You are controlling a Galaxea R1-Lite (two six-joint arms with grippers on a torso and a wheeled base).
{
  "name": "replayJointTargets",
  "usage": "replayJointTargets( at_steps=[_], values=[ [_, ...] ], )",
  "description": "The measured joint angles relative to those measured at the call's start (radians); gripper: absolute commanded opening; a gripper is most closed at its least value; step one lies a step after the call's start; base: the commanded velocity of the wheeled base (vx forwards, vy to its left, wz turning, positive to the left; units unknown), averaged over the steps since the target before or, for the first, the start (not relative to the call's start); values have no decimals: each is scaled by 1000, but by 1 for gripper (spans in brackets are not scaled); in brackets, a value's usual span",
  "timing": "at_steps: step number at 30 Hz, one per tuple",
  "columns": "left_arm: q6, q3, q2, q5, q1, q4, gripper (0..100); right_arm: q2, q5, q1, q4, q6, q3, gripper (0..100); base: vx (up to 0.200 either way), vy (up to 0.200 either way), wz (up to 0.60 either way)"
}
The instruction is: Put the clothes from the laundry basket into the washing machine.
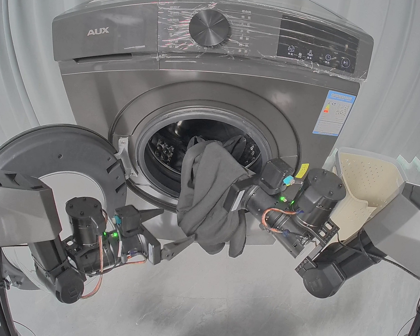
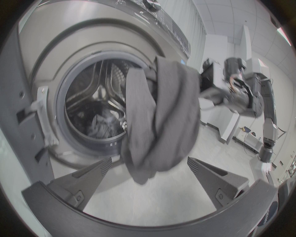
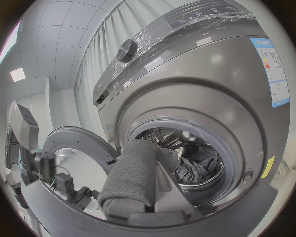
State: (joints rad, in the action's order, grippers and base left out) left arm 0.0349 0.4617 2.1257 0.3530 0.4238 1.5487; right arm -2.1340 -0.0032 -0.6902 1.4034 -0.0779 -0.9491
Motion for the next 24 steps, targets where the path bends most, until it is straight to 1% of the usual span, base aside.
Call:
replayJointTargets(
  at_steps=[4,6,18,19,24],
  values=[
    [-29,90,13,-11,12,-1,100,-1,-2,-26,13,0,31,0,0,0,0],
    [-36,123,24,-14,16,-1,100,-2,-3,-38,16,0,41,0,0,0,0],
    [-30,271,143,-33,20,-6,100,3,-4,-105,18,-2,81,0,0,0,0],
    [-30,283,152,-38,19,-7,0,4,-4,-108,19,-2,85,0,0,0,0],
    [-29,329,194,-66,14,-4,0,17,-6,-116,19,-2,96,0,0,0,0]
  ],
)
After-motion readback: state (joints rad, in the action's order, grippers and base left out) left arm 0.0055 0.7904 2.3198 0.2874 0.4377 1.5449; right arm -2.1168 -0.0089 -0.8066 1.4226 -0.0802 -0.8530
